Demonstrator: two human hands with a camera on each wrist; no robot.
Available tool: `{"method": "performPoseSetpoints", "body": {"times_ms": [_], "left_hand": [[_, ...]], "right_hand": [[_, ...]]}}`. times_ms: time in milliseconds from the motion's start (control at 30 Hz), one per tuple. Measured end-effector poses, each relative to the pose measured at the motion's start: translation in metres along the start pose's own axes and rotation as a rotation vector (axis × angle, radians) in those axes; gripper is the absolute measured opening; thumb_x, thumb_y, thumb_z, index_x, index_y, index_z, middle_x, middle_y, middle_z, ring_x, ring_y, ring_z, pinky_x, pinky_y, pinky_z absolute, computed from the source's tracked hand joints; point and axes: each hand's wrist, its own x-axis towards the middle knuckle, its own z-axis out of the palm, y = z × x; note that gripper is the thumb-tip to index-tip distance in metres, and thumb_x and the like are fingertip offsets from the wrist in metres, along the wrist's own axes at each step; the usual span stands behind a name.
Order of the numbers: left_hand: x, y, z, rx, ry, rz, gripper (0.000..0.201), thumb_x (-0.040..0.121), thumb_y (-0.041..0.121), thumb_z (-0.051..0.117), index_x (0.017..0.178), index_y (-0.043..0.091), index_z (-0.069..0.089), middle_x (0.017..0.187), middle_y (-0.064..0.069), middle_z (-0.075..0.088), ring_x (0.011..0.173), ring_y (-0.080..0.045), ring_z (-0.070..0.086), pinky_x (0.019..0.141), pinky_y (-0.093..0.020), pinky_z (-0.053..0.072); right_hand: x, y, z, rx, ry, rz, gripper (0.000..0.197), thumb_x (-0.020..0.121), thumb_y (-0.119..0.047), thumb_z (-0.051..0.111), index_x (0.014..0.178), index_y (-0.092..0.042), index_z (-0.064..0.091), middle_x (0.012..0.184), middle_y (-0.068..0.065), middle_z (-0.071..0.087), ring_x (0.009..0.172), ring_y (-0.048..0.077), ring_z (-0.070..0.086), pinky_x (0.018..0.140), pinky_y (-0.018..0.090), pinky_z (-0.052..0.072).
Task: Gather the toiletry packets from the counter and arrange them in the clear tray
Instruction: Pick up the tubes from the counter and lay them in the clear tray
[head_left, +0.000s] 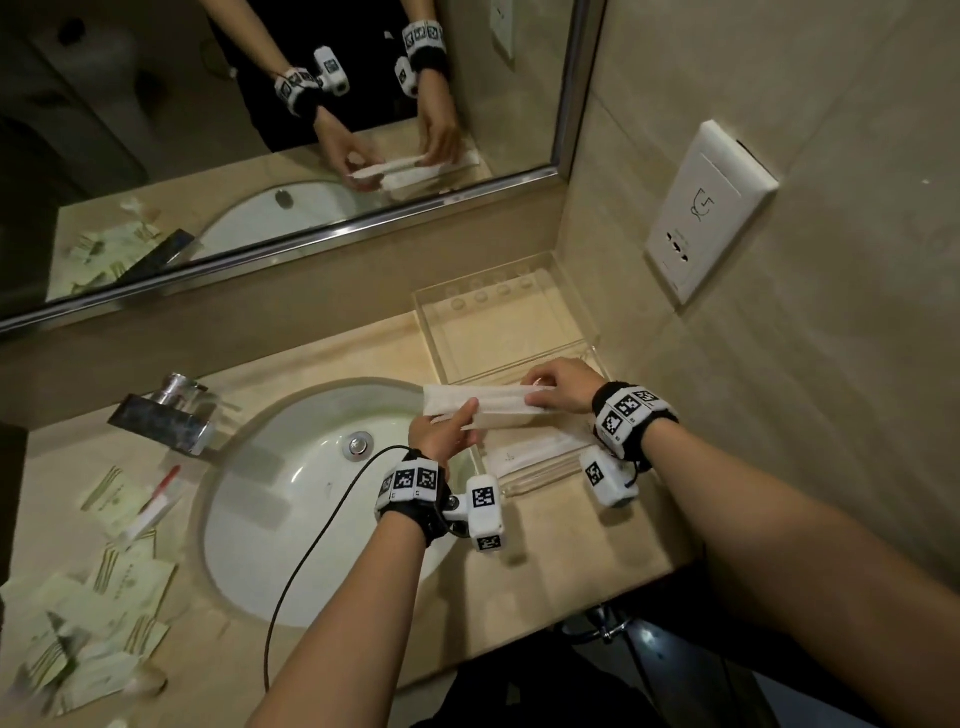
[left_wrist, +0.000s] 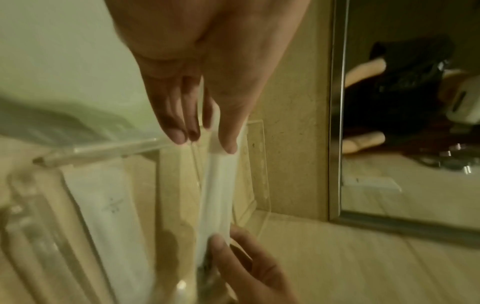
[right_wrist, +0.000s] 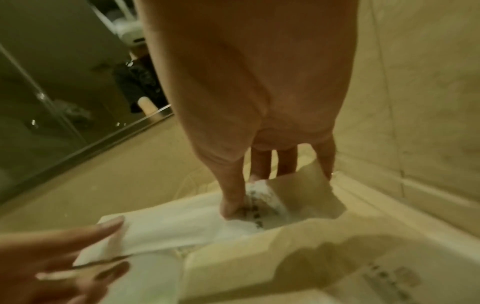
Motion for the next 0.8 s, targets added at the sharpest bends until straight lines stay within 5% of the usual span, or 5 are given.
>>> {"method": "performPoseSetpoints", "body": {"times_ms": [133, 333, 533, 633, 800], "left_hand": [[0.009, -0.006, -0.009, 0.412, 0.2, 0.185, 0.052, 0.073, 0.03, 0.081, 0.111, 0.013, 0.049, 0.096, -0.01, 0.063, 0.087, -0.026, 0.062, 0.084, -0.036, 0.052], [0.005, -0.016, 0.011, 0.779, -0.033, 0.463, 0.021, 0.08, 0.011, 0.074, 0.099, 0.011, 0.067, 0.092, -0.003, 0.065, 0.082, -0.018, 0.059, 0.075, -0.026, 0.047], [0.006, -0.033, 0.026, 1.067, -0.174, 0.449, 0.031, 0.083, 0.006, 0.067, 0.113, 0.013, 0.069, 0.114, -0.009, 0.07, 0.103, -0.022, 0.065, 0.096, -0.028, 0.048], [0.005, -0.038, 0.028, 1.089, -0.189, 0.451, 0.03, 0.085, 0.003, 0.064, 0.113, 0.014, 0.069, 0.115, -0.009, 0.07, 0.105, -0.021, 0.066, 0.098, -0.027, 0.048], [0.004, -0.044, 0.031, 1.162, -0.185, 0.471, 0.034, 0.084, 0.005, 0.061, 0.114, 0.02, 0.069, 0.116, -0.006, 0.069, 0.107, -0.022, 0.063, 0.095, -0.029, 0.048]], "right_hand": [[0.001, 0.02, 0.0, -0.249, -0.095, 0.183, 0.03, 0.088, -0.02, 0.066, 0.117, -0.017, 0.069, 0.124, 0.008, 0.065, 0.112, 0.025, 0.062, 0.092, 0.03, 0.048], [-0.009, 0.027, 0.009, -0.387, -0.143, 0.224, 0.022, 0.087, -0.018, 0.066, 0.108, -0.022, 0.075, 0.113, 0.003, 0.072, 0.108, 0.023, 0.064, 0.103, 0.045, 0.046], [-0.013, 0.028, 0.007, -0.499, -0.09, 0.158, 0.015, 0.088, -0.023, 0.066, 0.102, -0.025, 0.072, 0.109, -0.003, 0.071, 0.105, 0.02, 0.064, 0.102, 0.043, 0.045], [-0.015, 0.031, 0.004, -0.509, -0.089, 0.166, 0.014, 0.087, -0.022, 0.068, 0.098, -0.025, 0.077, 0.103, 0.001, 0.074, 0.094, 0.022, 0.069, 0.087, 0.036, 0.056], [-0.021, 0.038, 0.004, -0.522, -0.06, 0.163, 0.019, 0.086, -0.02, 0.069, 0.103, -0.025, 0.075, 0.107, 0.0, 0.072, 0.096, 0.021, 0.068, 0.084, 0.033, 0.056]]}}
